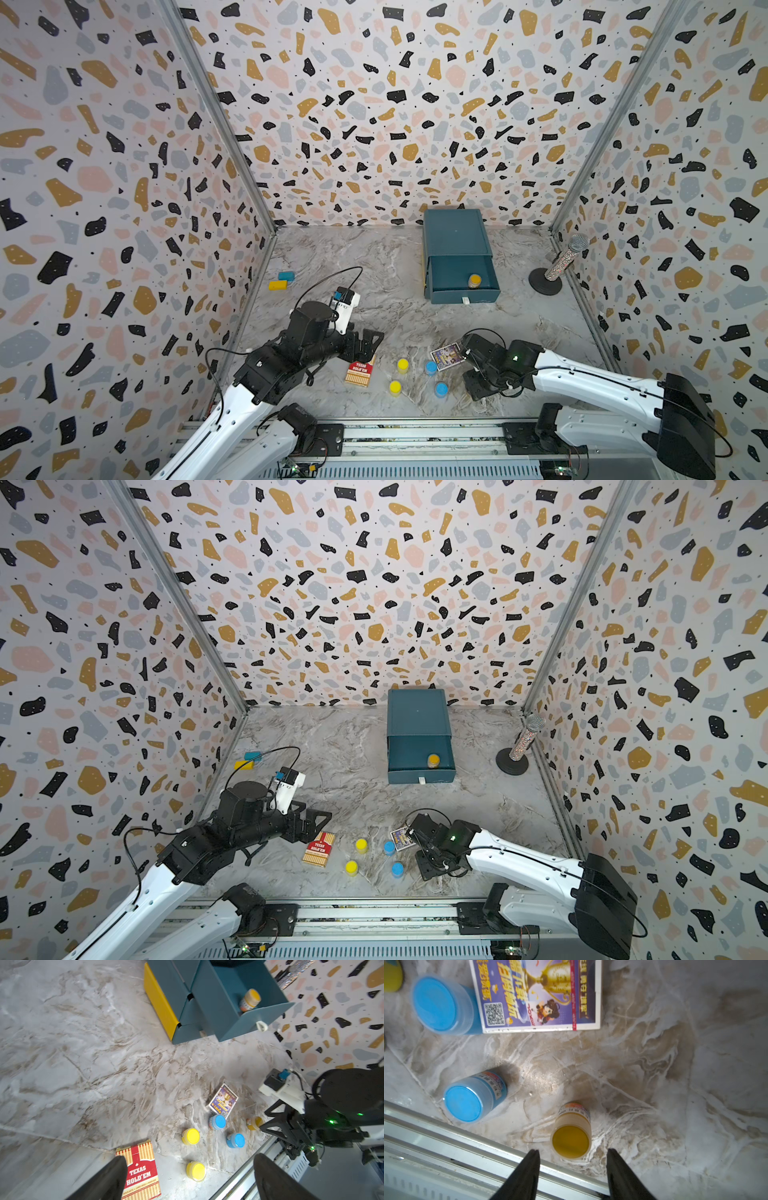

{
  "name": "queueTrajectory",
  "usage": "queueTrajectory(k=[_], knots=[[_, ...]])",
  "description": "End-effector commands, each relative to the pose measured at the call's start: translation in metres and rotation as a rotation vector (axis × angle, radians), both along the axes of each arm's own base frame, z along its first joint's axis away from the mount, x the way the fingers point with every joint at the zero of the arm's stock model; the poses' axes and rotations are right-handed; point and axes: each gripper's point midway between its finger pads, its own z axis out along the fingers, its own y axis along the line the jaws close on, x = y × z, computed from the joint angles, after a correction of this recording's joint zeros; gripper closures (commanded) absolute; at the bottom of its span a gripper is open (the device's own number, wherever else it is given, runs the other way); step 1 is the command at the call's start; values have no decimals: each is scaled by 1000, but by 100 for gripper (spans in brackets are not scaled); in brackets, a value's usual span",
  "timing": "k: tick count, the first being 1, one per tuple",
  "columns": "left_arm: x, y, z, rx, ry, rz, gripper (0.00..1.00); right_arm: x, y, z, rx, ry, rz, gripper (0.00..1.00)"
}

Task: Put the paint cans in the drawer according to color
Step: Pick up the paint can at the center of the board.

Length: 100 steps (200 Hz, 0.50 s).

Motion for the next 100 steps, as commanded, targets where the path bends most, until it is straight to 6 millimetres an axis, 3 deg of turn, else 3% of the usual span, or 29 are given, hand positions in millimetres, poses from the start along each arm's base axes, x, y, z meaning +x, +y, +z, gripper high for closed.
queueTrajectory(k=[1, 49, 100], knots=[[-13, -12, 27, -65, -78, -121, 2, -4, 0, -5, -9, 21, -4, 43], [-14, 6, 45, -122, -88, -91, 3, 0, 1, -6, -20, 10, 3, 43], [-12, 20, 49, -176, -89, -46, 3, 1, -3, -15, -64, 15, -3, 45]])
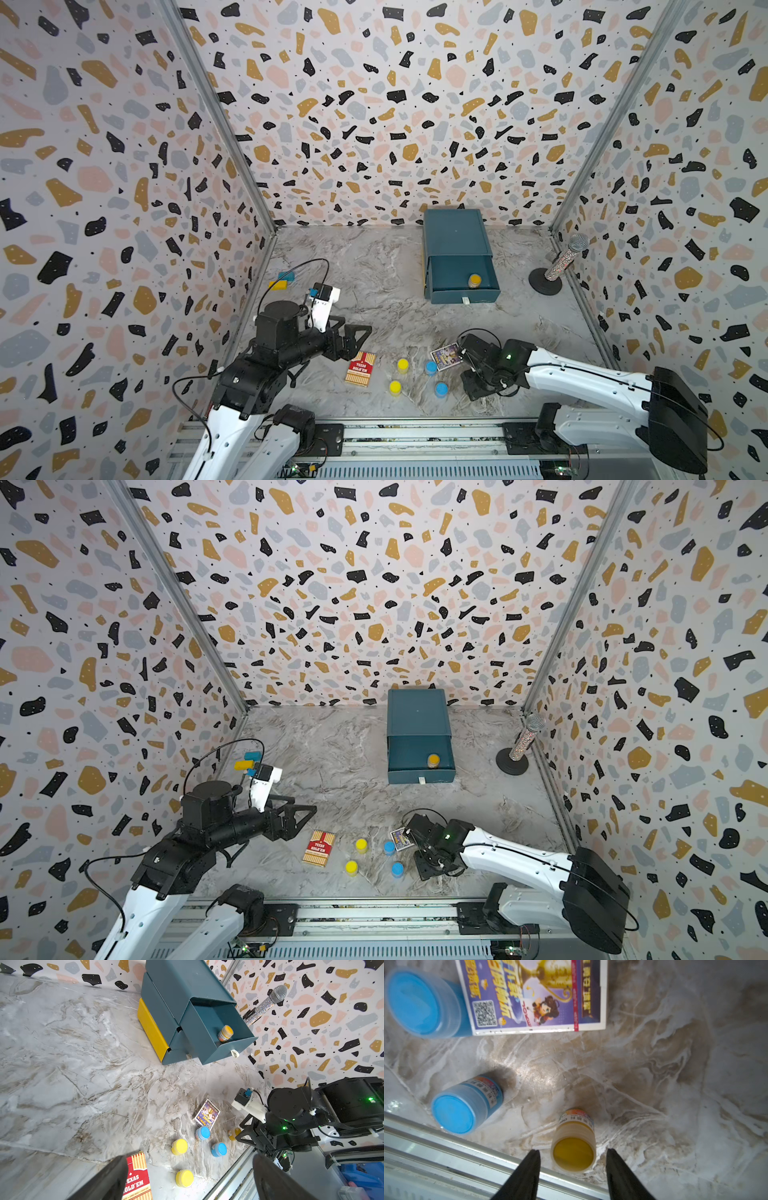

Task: Put the paint cans in the drawer according to color
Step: Pick up the paint can at the center of the board.

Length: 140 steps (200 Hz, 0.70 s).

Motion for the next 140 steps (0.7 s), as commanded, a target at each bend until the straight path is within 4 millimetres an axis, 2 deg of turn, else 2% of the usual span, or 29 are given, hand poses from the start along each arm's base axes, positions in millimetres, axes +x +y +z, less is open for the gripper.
queueTrajectory(k=[1, 40, 58, 105, 127, 140], knots=[[-12, -5, 17, -38, -53, -64, 3, 1, -6, -4, -40, -7, -4, 45], [-19, -11, 11, -63, -26, -103, 4, 0, -6, -10, -63, 12, -3, 49], [-23, -11, 16, -72, -49, -112, 3, -1, -5, -13, -75, 23, 1, 53], [-21, -9, 12, -68, -45, -95, 3, 1, -5, -16, -84, 24, -2, 60], [-22, -9, 12, -69, -45, -94, 3, 4, -6, -13, -84, 5, -9, 71], [-21, -8, 11, -69, -42, -90, 3, 8, -8, -2, -79, -31, -18, 78]])
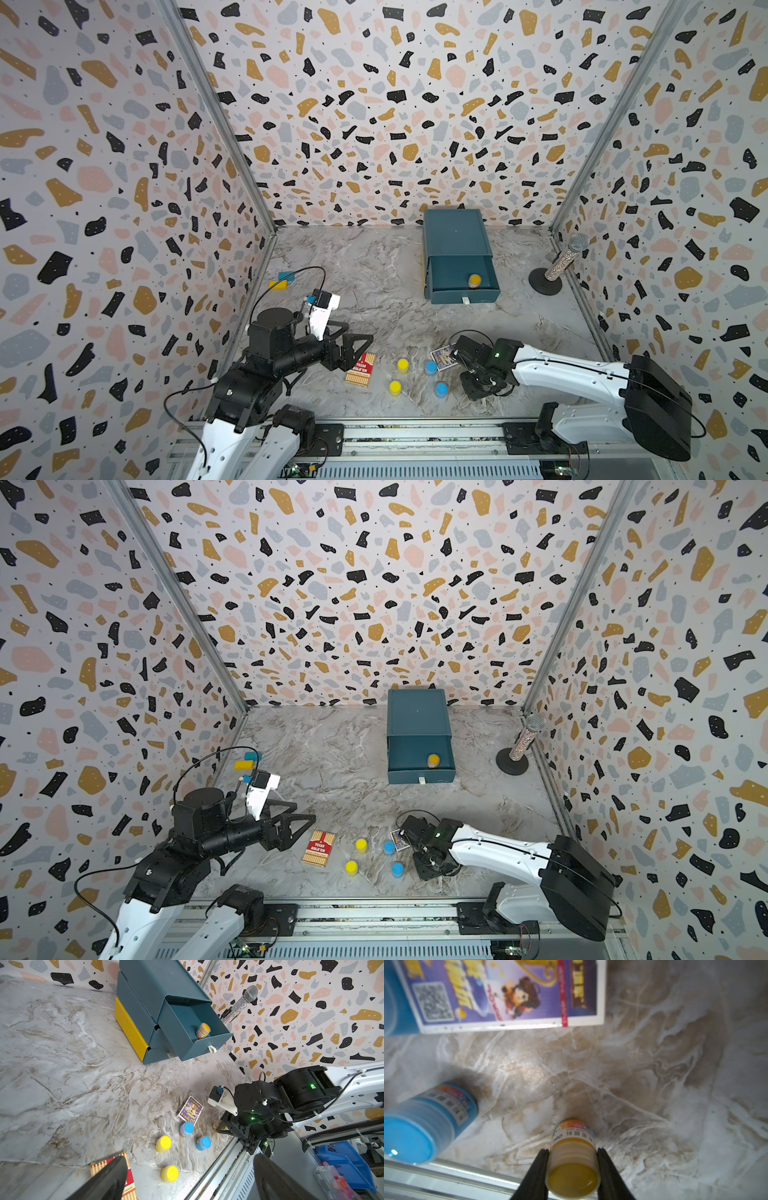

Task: Put the paint cans in the drawer according to color
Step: Pick up the paint can at the center of the board, then place the paint can in the drawer.

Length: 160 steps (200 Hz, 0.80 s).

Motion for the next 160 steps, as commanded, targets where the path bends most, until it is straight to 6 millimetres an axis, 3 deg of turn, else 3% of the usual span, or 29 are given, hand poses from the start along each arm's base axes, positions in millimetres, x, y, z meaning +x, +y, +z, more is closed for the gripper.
queueTrajectory(k=[1, 32, 65, 103, 130, 160], knots=[[0, -1, 2, -12, -22, -8, 3, 7, -4, 16, -4, -59, -12, 78], [2, -2, 0, -19, -15, -9, 3, 24, -13, 78, -16, -188, 25, 79], [2, -3, 0, -24, -14, -11, 3, 53, -6, 157, 11, -302, 88, 80], [1, -2, 1, -25, -25, -7, 3, 126, 10, 226, 80, -401, 63, 80], [2, 0, 0, -20, -27, 5, 3, 178, 22, 246, 90, -433, 40, 81], [1, -2, 0, -25, -28, -9, 2, 218, 33, 232, 103, -393, 13, 81]])
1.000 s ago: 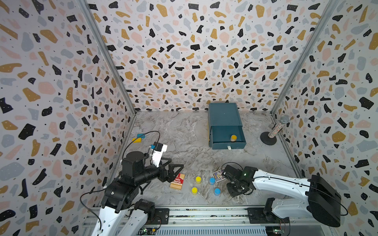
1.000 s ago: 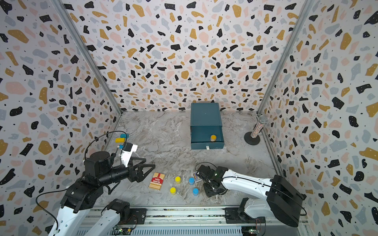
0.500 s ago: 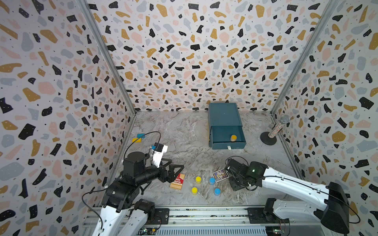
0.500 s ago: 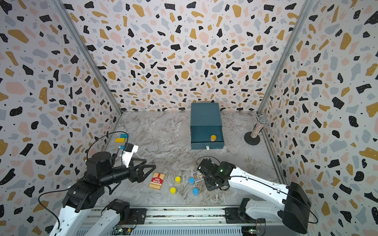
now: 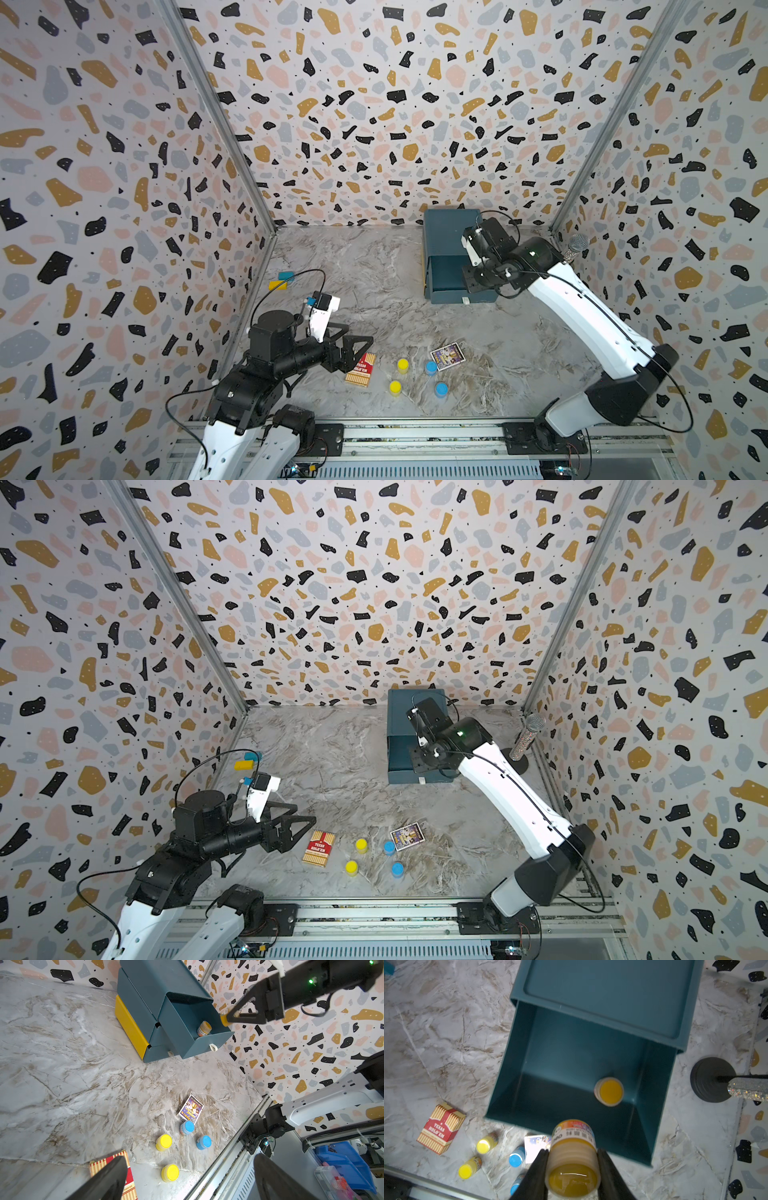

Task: Put the paint cans in the drawer according to color
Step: Place the paint can in the drawer.

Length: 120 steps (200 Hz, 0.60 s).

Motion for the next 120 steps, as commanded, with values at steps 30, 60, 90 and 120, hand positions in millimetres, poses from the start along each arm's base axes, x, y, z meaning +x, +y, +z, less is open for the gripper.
queueTrajectory(k=[30, 60, 90, 120], knots=[[1, -8, 11, -44, -63, -48, 3, 28, 10, -27, 6, 82, 23, 82], [5, -4, 11, -32, -84, -17, 2, 32, 13, -38, 2, 103, 18, 80], [6, -2, 10, -28, -90, -5, 2, 33, 11, -52, -28, 130, 12, 78], [7, -1, 9, -24, -89, 4, 2, 35, 9, -64, -39, 152, 2, 77]])
